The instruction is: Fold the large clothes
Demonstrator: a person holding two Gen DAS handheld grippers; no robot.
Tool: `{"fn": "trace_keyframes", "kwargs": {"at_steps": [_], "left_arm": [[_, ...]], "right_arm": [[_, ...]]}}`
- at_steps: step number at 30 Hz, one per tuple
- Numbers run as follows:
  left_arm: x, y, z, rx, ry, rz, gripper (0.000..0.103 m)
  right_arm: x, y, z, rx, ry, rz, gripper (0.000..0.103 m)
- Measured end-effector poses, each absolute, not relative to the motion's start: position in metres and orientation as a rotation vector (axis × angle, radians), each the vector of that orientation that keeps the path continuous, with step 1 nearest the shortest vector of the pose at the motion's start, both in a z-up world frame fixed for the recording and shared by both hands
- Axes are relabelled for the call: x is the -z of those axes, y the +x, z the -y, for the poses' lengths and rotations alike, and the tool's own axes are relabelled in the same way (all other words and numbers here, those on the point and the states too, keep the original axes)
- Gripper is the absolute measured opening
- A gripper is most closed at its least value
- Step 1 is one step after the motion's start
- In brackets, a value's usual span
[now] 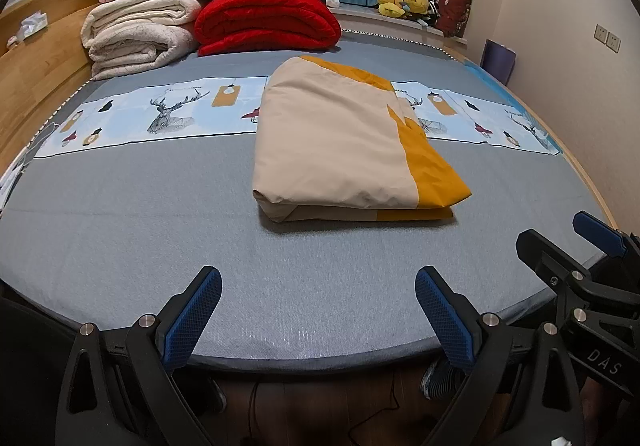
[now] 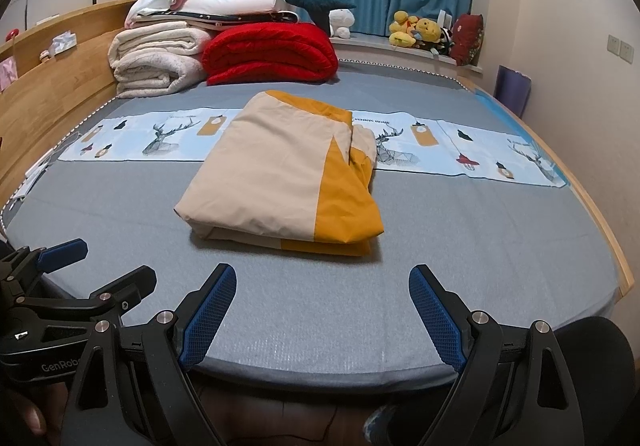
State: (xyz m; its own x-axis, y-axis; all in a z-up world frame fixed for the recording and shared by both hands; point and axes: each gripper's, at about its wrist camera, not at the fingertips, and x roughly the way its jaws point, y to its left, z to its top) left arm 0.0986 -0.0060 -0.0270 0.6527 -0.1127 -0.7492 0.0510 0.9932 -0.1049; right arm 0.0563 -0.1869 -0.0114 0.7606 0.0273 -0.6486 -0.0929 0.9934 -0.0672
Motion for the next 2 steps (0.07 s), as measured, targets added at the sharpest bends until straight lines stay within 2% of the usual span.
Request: {"fn": "trace_keyframes", "kwargs": {"at_steps": [2], "left_arm": [[0.0275,0.0987,0.0062,0.093,-0.077,-0.856,0.096]], "right_arm": [[0.0113,0.0560,0.1859,-0.066,-0.098,-0.704,0.089]]}}
